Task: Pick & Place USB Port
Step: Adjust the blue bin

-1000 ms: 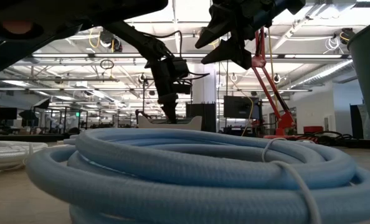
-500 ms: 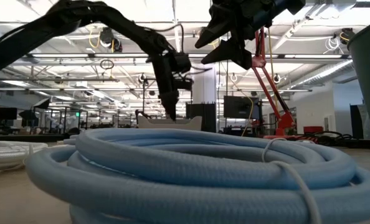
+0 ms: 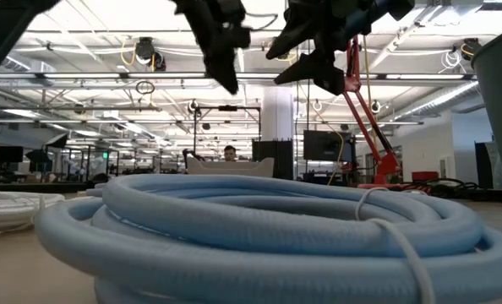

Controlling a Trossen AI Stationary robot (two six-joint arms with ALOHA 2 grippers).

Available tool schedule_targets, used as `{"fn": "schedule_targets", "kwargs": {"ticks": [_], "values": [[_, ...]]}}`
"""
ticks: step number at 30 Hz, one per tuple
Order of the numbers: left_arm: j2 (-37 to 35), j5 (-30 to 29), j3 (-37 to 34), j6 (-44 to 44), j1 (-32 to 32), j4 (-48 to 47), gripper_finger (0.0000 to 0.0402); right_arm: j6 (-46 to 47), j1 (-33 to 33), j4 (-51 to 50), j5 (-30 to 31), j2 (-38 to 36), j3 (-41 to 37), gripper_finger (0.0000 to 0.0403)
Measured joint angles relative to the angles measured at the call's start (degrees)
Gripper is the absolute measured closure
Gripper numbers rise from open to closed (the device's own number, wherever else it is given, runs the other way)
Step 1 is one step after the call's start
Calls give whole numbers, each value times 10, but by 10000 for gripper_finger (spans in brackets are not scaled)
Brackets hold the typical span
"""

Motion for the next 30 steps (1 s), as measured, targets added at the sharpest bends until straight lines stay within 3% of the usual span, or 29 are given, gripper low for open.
{"fn": "schedule_targets", "kwargs": {"ticks": [4, 8, 14, 22, 30], "values": [[-40, 98, 0, -33, -29, -64, 256, -5, 9, 3, -52, 0, 0, 232], [-71, 151, -11, -51, -80, -107, 256, -14, 28, 4, -111, 0, 0, 232], [-117, 146, -85, -91, -187, -105, 256, -15, 70, 2, -135, 0, 0, 232], [-170, 143, -249, -210, -302, 11, 256, 21, 114, 5, -135, -8, 0, 232], [-199, 110, -358, -335, -390, 124, 256, 51, 132, 129, -133, -34, 0, 232]]}}
